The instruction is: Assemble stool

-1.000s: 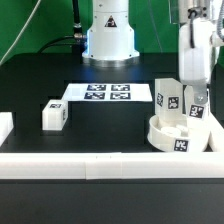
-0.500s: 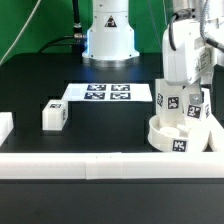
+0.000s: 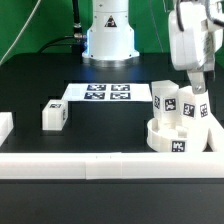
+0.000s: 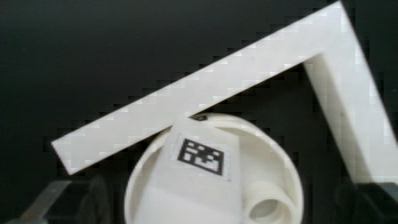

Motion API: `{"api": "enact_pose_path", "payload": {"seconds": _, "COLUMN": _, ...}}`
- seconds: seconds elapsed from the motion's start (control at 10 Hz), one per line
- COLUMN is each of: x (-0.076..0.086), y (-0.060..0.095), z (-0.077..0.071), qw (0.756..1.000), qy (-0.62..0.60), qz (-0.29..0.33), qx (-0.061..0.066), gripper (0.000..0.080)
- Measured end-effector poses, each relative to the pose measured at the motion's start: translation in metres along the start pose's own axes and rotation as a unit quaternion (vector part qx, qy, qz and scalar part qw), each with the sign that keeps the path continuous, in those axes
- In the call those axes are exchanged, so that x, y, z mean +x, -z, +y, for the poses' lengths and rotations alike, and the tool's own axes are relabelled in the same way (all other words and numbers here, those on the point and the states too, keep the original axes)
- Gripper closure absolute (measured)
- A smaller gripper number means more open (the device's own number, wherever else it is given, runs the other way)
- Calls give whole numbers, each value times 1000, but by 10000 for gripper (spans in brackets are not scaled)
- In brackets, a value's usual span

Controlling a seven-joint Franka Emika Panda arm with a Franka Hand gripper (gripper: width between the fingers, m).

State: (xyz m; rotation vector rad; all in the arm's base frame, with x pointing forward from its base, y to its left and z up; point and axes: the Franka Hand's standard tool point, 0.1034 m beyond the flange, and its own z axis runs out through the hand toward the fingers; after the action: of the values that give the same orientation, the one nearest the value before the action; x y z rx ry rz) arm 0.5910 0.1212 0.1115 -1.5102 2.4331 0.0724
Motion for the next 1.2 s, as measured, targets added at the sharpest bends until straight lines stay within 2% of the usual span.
{"api": "enact_pose_path", "payload": {"seconds": 0.3, "x": 2, "y": -2, "z": 0, "qw": 993, "qy": 116, "qz": 3, "qx": -1, "gripper": 151}}
{"api": "enact_pose_path", "payload": {"seconds": 0.4, "x": 2, "y": -3, "z": 3, "qw": 983, "qy": 184, "qz": 9, "qx": -16, "gripper": 150}}
{"api": "enact_pose_path", "payload": {"seconds": 0.5, "x": 1, "y": -4, "z": 3, "qw": 960, "qy": 277, "qz": 20, "qx": -41, "gripper": 150}}
{"api": "enact_pose_path", "payload": {"seconds": 0.7, "x": -4, "y": -3, "z": -1, "qw": 916, "qy": 397, "qz": 18, "qx": -59, "gripper": 150}}
{"api": "enact_pose_path", "payload": {"seconds": 1.1, "x": -4, "y": -3, "z": -2, "qw": 847, "qy": 527, "qz": 9, "qx": -63, "gripper": 150}}
{"api": "enact_pose_path", "payload": {"seconds": 1.2, "x": -2, "y": -2, "z": -3, "qw": 808, "qy": 585, "qz": 11, "qx": -65, "gripper": 150}}
